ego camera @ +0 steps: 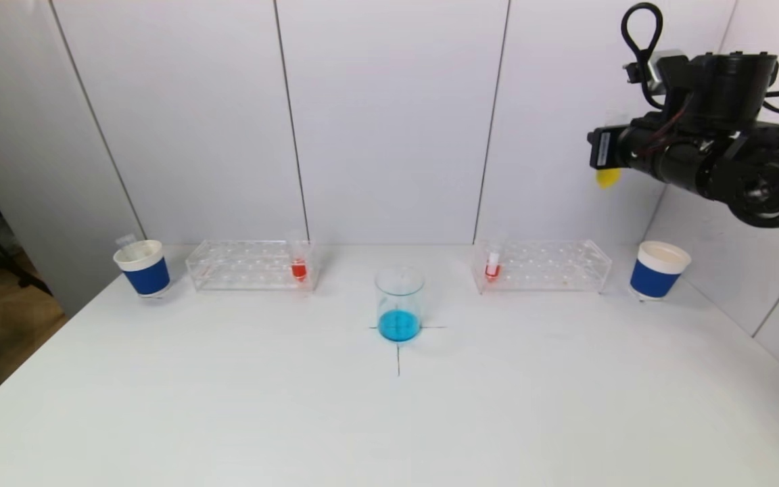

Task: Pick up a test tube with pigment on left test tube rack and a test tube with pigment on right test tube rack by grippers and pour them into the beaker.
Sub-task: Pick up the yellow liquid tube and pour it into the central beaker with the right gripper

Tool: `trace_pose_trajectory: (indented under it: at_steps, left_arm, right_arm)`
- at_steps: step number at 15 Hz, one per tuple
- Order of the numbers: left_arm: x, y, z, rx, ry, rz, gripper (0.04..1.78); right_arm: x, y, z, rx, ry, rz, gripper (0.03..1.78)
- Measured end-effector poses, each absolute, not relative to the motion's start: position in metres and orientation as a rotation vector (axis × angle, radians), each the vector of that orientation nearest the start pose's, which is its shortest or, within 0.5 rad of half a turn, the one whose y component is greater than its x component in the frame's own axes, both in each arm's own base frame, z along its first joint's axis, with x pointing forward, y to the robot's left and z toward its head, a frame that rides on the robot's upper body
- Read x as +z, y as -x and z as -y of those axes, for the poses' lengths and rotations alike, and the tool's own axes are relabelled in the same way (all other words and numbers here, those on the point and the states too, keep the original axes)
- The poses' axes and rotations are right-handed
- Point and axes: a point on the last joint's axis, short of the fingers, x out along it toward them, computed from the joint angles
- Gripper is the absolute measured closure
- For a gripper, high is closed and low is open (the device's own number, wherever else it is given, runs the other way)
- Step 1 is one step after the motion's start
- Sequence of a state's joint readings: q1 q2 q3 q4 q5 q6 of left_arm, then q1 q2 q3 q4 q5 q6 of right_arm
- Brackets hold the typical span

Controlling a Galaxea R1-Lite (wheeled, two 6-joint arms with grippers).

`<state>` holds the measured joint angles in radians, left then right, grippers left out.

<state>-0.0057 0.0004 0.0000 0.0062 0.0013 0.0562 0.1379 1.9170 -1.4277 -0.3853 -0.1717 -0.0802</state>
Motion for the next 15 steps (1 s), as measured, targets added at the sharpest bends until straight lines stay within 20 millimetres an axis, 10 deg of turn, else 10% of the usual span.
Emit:
trace_pose_trajectory:
  at_steps: [7,15]
  left_arm:
    - [0.075,0.023,0.0,-0.005,-0.056,-0.006,0.06]
    - [0.075,0.023,0.0,-0.005,-0.056,-0.006,0.06]
  right_arm:
    - [0.318,-0.376,-0.086,0.15,0.2,-0.076,1.26]
    - [0.305,-0.368,-0.155,0.526,0.458,-0.028,1.26]
